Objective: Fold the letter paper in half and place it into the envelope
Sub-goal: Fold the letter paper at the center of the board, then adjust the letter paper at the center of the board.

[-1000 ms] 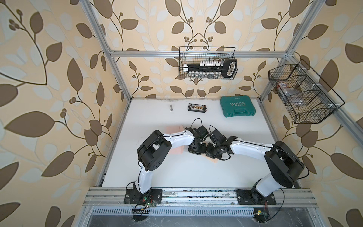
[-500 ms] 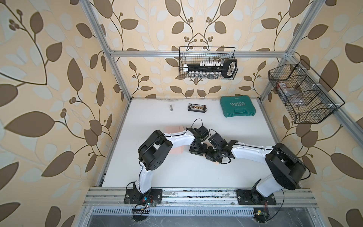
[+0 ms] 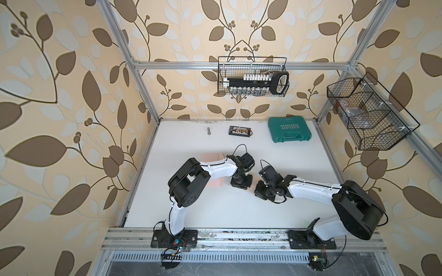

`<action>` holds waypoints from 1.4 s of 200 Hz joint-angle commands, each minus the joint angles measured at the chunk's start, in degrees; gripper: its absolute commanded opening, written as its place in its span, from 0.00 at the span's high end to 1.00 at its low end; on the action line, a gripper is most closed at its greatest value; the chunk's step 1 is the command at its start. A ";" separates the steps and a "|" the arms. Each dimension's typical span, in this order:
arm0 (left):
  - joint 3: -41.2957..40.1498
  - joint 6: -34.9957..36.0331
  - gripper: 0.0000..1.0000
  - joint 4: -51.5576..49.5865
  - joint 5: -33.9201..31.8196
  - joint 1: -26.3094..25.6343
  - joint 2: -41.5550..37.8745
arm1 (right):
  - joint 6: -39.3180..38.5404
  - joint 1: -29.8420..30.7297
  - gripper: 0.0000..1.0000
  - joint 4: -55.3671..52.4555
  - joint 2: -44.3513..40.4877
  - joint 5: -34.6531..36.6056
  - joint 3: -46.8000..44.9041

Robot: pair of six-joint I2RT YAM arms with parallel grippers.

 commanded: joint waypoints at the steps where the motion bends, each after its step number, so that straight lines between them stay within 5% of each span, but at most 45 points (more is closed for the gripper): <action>1: -2.56 0.50 0.96 -5.46 -2.47 -0.55 5.20 | 0.80 -0.20 1.00 -6.52 -2.47 2.44 -3.36; 102: 2.06 1.28 0.92 -9.45 -0.80 -0.82 4.01 | -1.61 -1.61 1.00 -11.86 -9.97 5.50 -4.67; 169: 17.97 3.29 0.65 -16.05 2.06 -0.86 -4.14 | -13.62 -6.08 1.00 -15.65 -13.26 8.93 3.62; 214: 27.82 4.72 0.67 -16.08 -0.25 3.22 4.25 | -16.42 -5.64 0.97 -17.04 -14.26 2.27 6.52; 280: 38.02 6.82 0.72 -15.04 -2.69 4.90 18.37 | -13.37 5.51 0.94 -10.80 -11.38 -3.43 -0.63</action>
